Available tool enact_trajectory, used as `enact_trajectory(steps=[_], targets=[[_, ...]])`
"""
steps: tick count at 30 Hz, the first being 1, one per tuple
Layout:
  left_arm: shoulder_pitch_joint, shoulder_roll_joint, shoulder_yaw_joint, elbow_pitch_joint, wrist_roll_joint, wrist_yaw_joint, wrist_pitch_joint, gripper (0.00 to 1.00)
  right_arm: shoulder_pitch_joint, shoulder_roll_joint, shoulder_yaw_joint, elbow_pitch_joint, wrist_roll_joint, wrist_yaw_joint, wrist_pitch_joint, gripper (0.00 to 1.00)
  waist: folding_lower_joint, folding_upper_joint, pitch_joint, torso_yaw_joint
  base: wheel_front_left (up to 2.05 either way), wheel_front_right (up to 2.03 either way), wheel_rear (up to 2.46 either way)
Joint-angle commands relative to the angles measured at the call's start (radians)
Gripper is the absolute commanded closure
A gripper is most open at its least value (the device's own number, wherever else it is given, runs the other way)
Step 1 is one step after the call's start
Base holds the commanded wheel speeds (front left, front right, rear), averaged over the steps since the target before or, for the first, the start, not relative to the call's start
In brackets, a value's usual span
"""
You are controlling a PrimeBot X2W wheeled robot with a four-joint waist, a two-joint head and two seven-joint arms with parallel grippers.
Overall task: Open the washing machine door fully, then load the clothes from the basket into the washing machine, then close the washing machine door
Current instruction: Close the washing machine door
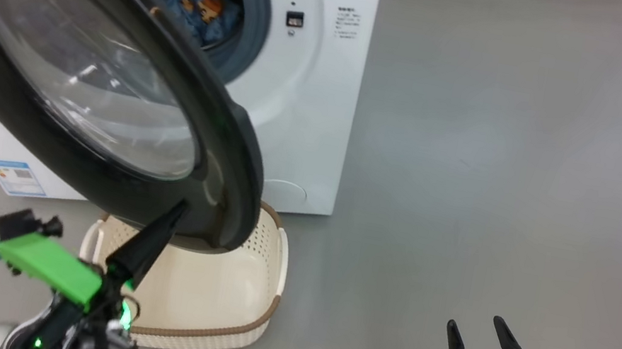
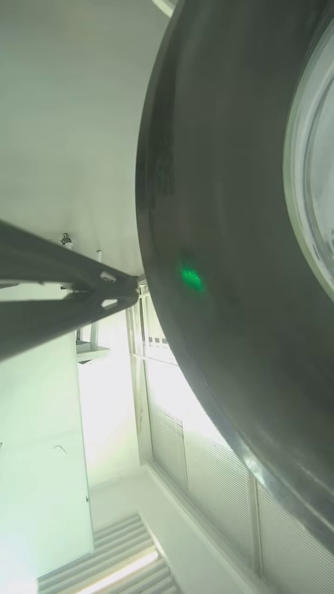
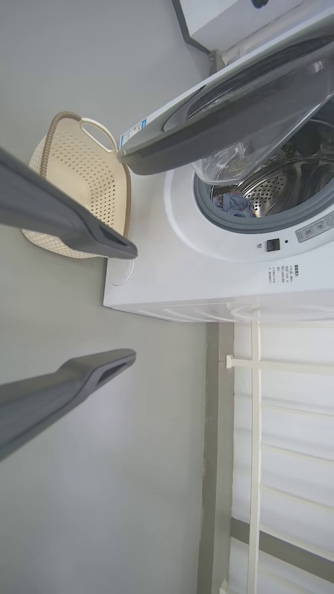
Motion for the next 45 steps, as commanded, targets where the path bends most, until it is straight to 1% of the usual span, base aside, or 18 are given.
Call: enact_trajectory(steps=[1, 6, 10, 17, 19, 21, 23, 27, 32, 33, 38, 39, 40, 41, 42, 45], targets=[[-0.002, 0.031, 0.036, -0.046, 0.023, -0.007, -0.009, 1.0, -0.003, -0.001, 0.021, -0.03, -0.002, 0.002, -0.014, 0.0, 0.0, 0.0, -0.034, 0.034, 0.0, 0.0, 0.0], [0.095, 0.077, 0.016, -0.161, 0.16, -0.007, -0.091, 1.0, 0.017, 0.0, 0.011, -0.054, -0.01, 0.002, -0.014, 0.0, 0.0, 0.0, -0.063, 0.071, 0.0, 0.0, 0.0], [0.155, 0.11, 0.006, -0.219, 0.286, -0.007, -0.219, 1.0, 0.023, 0.001, 0.009, -0.065, -0.011, 0.002, -0.014, 0.0, 0.0, 0.0, -0.075, 0.087, 0.0, 0.0, 0.0], [0.2, 0.21, -0.087, -0.201, 0.609, -0.007, -0.5, 1.0, 0.028, 0.001, 0.016, -0.073, -0.009, 0.002, -0.012, 0.0, 0.0, 0.0, -0.085, 0.107, 0.0, 0.0, 0.0], [0.21, 0.228, -0.116, -0.177, 0.68, -0.007, -0.568, 1.0, 0.029, 0.001, 0.018, -0.074, -0.009, 0.002, -0.011, 0.0, 0.0, 0.0, -0.088, 0.11, 0.0, 0.0, 0.0], [0.216, 0.237, -0.136, -0.156, 0.736, -0.007, -0.608, 1.0, 0.03, 0.001, 0.02, -0.075, -0.008, 0.002, -0.01, 0.0, 0.0, 0.0, -0.09, 0.112, 0.0, 0.0, 0.0], [0.22, 0.234, -0.139, -0.14, 0.781, -0.007, -0.63, 1.0, 0.032, 0.001, 0.021, -0.076, -0.008, 0.002, -0.009, 0.0, 0.0, 0.0, -0.092, 0.113, 0.0, 0.0, 0.0], [0.227, 0.238, -0.138, -0.119, 0.933, -0.003, -0.646, 1.0, 0.036, 0.001, 0.024, -0.077, -0.006, 0.002, -0.007, 0.0, 0.0, 0.0, -0.094, 0.116, 0.0, 0.0, 0.0], [0.25, 0.204, -0.093, -0.133, 1.118, 0.0, -0.647, 1.0, 0.037, 0.001, 0.03, -0.076, -0.008, 0.002, -0.006, 0.0, 0.0, 0.0, -0.094, 0.118, 0.0, 0.0, 0.0], [0.25, 0.204, -0.093, -0.133, 1.118, 0.0, -0.647, 1.0, 0.037, 0.001, 0.03, -0.076, -0.008, 0.002, -0.006, 0.0, 0.0, 0.0, -0.094, 0.118, 0.0, 0.0, 0.0], [0.288, 0.155, -0.05, -0.136, 1.225, -0.001, -0.647, 1.0, 0.036, 0.001, 0.035, -0.072, -0.008, 0.002, -0.005, 0.0, 0.0, 0.0, -0.095, 0.116, 0.0, 0.0, 0.0], [0.295, 0.146, -0.044, -0.137, 1.237, -0.002, -0.647, 0.96, 0.036, 0.001, 0.036, -0.07, -0.009, 0.002, -0.005, 0.0, 0.0, 0.0, -0.096, 0.116, 0.0, 0.0, 0.0], [0.3, 0.137, -0.038, -0.137, 1.244, -0.003, -0.647, 0.64, 0.036, 0.001, 0.037, -0.069, -0.009, 0.002, -0.005, 0.0, 0.0, 0.0, -0.096, 0.116, 0.0, 0.0, 0.0], [0.306, 0.127, -0.032, -0.138, 1.248, -0.004, -0.647, 0.35, 0.036, 0.001, 0.038, -0.067, -0.009, 0.002, -0.005, 0.0, 0.0, 0.0, -0.096, 0.116, 0.0, 0.0, 0.0], [0.311, 0.118, -0.025, -0.139, 1.25, -0.004, -0.647, 0.0, 0.036, 0.001, 0.039, -0.066, -0.009, 0.002, -0.005, 0.0, 0.0, 0.0, -0.097, 0.116, 0.0, 0.0, 0.0], [0.325, 0.099, -0.012, -0.13, 1.25, -0.006, -0.648, 0.0, 0.037, 0.001, 0.041, -0.063, -0.01, 0.002, -0.005, 0.0, 0.0, 0.0, -0.098, 0.116, 0.0, 0.0, 0.0]])
